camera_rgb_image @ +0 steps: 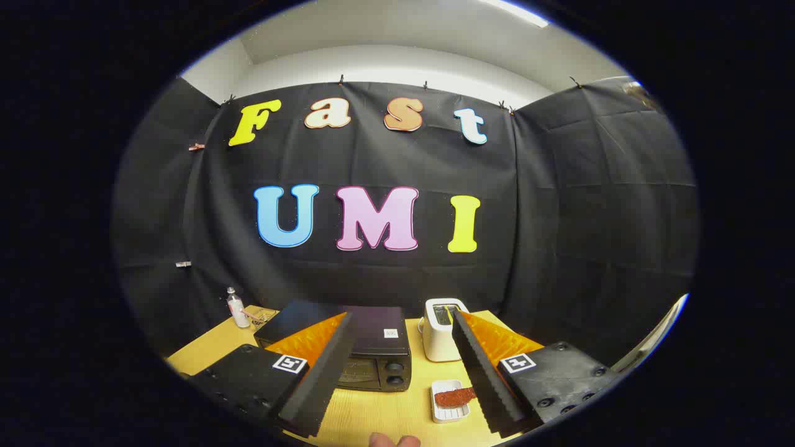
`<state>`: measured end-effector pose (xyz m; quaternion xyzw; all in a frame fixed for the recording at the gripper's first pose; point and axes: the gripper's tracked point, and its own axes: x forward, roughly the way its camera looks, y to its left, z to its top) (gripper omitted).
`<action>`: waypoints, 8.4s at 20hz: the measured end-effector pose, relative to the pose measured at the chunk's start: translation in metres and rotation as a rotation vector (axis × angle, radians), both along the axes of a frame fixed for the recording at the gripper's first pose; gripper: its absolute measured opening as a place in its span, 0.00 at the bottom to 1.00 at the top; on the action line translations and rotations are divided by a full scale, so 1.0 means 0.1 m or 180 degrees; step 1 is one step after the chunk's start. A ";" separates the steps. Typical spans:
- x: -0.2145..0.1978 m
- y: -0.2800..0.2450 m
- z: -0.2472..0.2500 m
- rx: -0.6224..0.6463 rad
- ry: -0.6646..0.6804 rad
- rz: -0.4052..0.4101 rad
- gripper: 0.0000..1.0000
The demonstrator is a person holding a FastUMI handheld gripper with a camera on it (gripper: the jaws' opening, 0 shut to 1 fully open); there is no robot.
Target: Open the toaster oven, put the food inside, and close the toaster oven door.
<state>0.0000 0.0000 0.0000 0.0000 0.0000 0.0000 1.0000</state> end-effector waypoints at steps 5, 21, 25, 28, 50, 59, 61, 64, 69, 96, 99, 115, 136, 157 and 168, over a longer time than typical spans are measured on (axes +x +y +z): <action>0.09 0.01 -0.10 0.0033 0.0064 0.0048 0.96; 0.37 0.36 -0.17 0.0049 0.0019 0.0193 0.97; 0.56 0.74 -0.41 0.0075 0.0035 0.0270 0.98; 0.69 0.98 -0.64 0.0037 0.0075 0.0265 0.98; 1.30 1.87 -1.87 0.0077 0.0447 0.0135 0.98; 1.02 1.86 -1.93 0.0118 0.0416 0.0123 0.98; 0.90 1.85 -1.97 0.0146 0.0426 0.0129 0.98; 0.69 1.84 -2.10 0.0185 0.0502 0.0162 0.98; 0.33 1.85 -2.43 0.0176 0.0740 0.0246 0.98; -0.20 0.82 -2.42 0.0726 0.1043 0.0026 0.99; -0.07 0.10 -2.18 0.0994 0.0847 -0.0264 0.99; 0.81 -1.75 -3.08 0.2044 0.0923 -0.0722 0.87; 1.11 -1.63 -2.78 0.2251 0.0864 -0.0229 0.15; 0.53 0.90 -1.78 0.3077 0.0606 0.0132 0.15; 1.19 1.64 -2.45 0.3579 0.0513 -0.0410 0.15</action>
